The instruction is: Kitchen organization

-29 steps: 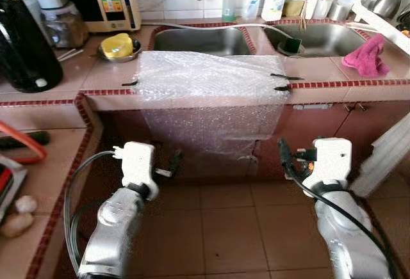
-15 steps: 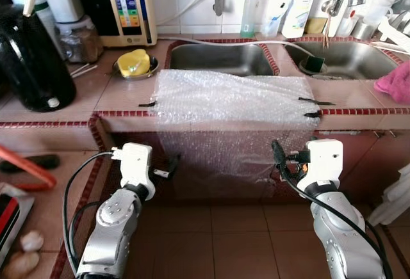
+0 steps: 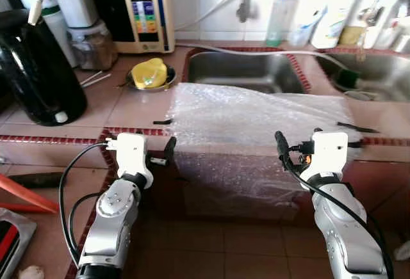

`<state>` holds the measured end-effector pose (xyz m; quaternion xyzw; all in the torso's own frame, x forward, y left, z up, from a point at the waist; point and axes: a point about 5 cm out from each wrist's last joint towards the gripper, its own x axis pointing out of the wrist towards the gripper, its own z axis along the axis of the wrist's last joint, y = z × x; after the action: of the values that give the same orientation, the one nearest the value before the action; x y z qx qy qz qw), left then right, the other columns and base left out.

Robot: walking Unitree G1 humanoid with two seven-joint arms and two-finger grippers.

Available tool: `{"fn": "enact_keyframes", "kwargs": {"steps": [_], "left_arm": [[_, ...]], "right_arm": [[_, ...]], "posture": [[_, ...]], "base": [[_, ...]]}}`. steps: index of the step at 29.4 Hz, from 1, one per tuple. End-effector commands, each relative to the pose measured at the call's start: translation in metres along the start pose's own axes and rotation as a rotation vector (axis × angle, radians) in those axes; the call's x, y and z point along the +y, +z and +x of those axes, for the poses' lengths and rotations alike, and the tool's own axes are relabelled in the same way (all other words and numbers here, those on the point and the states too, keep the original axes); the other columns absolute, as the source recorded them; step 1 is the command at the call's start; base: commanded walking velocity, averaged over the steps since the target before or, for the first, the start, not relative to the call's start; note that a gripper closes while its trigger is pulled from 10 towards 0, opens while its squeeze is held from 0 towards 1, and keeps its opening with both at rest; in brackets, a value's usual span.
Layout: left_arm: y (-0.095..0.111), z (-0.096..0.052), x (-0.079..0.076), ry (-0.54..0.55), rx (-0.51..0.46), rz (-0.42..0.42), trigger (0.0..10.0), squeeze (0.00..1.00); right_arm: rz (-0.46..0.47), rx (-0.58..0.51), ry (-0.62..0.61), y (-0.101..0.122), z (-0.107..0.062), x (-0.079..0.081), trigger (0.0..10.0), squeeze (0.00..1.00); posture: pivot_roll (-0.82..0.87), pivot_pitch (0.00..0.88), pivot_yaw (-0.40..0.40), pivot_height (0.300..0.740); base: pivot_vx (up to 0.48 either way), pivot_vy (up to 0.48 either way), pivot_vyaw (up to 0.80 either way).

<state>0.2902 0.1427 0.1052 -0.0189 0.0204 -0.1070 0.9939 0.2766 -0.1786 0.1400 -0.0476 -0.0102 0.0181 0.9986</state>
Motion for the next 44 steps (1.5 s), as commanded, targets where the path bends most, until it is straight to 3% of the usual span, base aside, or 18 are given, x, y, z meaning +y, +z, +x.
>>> {"fn": "enact_keyframes", "kwargs": {"steps": [1,18,23,26,27,31,34,37,44], "left_arm": [[0.002,0.003,-0.005,-0.002,-0.005,0.018,10.0,0.0],[0.002,0.003,-0.003,0.003,-0.002,0.0,10.0,0.0],[0.002,0.003,-0.002,0.005,-0.001,0.006,10.0,0.0],[0.002,0.003,-0.001,0.006,0.003,0.01,10.0,0.0],[0.001,0.003,-0.001,0.011,0.011,0.02,10.0,0.0],[0.0,0.003,0.001,0.018,0.017,0.03,10.0,0.0],[0.0,0.003,0.002,0.026,0.016,0.024,10.0,0.0],[0.0,0.005,0.009,0.115,0.031,0.042,10.0,0.0],[0.004,0.006,0.009,0.105,0.009,0.039,10.0,0.0]], "right_arm": [[-0.004,0.0,-0.009,0.002,0.0,-0.004,10.0,0.0],[0.078,0.03,-0.014,-0.001,0.0,-0.005,10.0,0.0],[-0.013,0.031,0.014,0.0,0.001,-0.001,10.0,0.0],[-0.017,0.023,-0.002,0.003,0.004,0.001,10.0,0.0],[0.042,0.015,0.019,0.006,0.005,0.004,10.0,0.0],[0.135,-0.016,0.034,0.013,0.007,0.008,10.0,0.0],[0.115,-0.025,0.024,0.015,0.008,0.009,10.0,0.0],[0.136,-0.019,0.075,0.021,0.005,0.014,10.0,0.0],[0.071,-0.046,0.101,0.024,0.005,0.015,10.0,0.0]], "posture": [[-0.02,0.0,0.024,0.74],[-0.01,0.0,0.031,0.74],[-0.01,0.0,0.032,0.74],[-0.01,0.0,0.033,0.74],[-0.01,0.0,0.035,0.74],[-0.01,0.0,0.036,0.74],[-0.01,0.0,0.038,0.74],[-0.01,0.0,0.038,0.74],[-0.01,0.0,0.037,0.74]], "base": [[0.0,0.0,0.0],[0.0,-0.411,0.0],[0.0,-0.48,0.0],[0.0,-0.48,0.0],[0.0,-0.315,0.0],[0.0,-0.283,0.0],[0.0,-0.084,0.0],[0.0,0.0,0.0],[0.0,0.0,0.31]]}}
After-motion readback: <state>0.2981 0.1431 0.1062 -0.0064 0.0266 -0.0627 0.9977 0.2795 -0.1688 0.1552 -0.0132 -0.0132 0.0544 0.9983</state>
